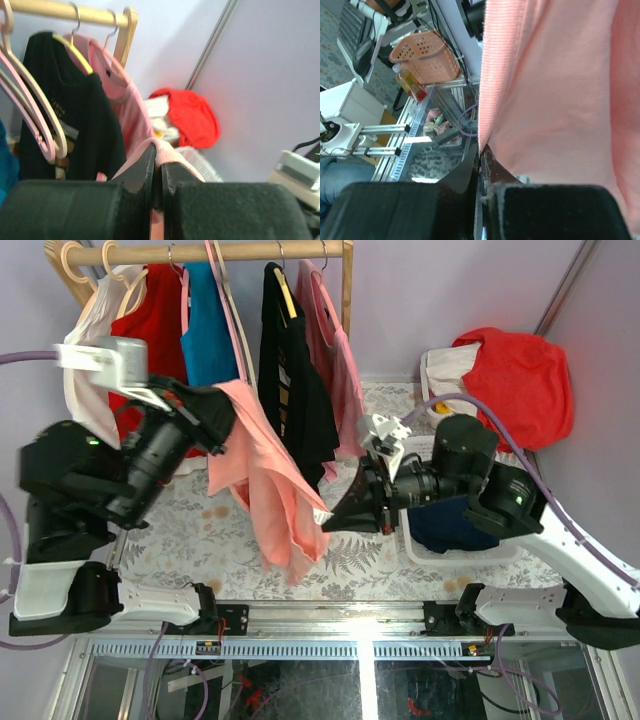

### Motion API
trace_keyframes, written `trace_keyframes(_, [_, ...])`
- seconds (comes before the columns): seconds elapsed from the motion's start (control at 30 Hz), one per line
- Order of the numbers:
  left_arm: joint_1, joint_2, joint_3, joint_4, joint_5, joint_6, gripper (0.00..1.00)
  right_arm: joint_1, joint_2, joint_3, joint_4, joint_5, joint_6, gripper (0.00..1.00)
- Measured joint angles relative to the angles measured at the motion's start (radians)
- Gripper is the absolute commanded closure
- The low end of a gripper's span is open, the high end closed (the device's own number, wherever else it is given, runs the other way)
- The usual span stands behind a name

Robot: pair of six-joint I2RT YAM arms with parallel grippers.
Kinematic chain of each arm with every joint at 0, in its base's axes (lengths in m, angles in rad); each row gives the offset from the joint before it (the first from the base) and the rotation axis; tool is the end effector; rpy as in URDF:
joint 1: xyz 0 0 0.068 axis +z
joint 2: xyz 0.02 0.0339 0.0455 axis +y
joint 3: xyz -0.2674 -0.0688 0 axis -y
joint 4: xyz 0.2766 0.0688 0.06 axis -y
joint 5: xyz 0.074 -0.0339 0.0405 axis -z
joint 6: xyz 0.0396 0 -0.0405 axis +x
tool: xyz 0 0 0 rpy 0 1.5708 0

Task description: Place the t-shirt on the hanger

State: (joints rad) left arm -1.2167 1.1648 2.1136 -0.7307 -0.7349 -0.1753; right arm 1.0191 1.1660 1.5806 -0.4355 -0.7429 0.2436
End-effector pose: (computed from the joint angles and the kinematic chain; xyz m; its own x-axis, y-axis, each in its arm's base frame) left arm 0.0692 -0.1106 0.6413 -0.0079 -0.3518 -0.9360 0.4748 0.8225 -0.3131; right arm 0.1066 0.2242 0.5235 -0.2474 -0.0631 -0.9669 -0.9501 -0.1800 0.2549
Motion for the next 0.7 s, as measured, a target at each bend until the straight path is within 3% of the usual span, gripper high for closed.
trace_keyframes(0.23, [0.002,-0.073,-0.462,0.057,-0.052,-0.058,0.97,0.001,-0.161,-0.34,0.014,0.02,0.042,1.0])
trace_keyframes(0.47, [0.004,-0.178,-0.919,0.045,-0.063,-0.241,0.96,0.002,-0.163,-0.618,0.002,0.105,0.149,1.0])
trace_keyframes(0.7, [0.023,-0.235,-1.066,0.026,-0.063,-0.364,0.95,0.002,-0.192,-0.637,0.037,0.129,0.205,1.0])
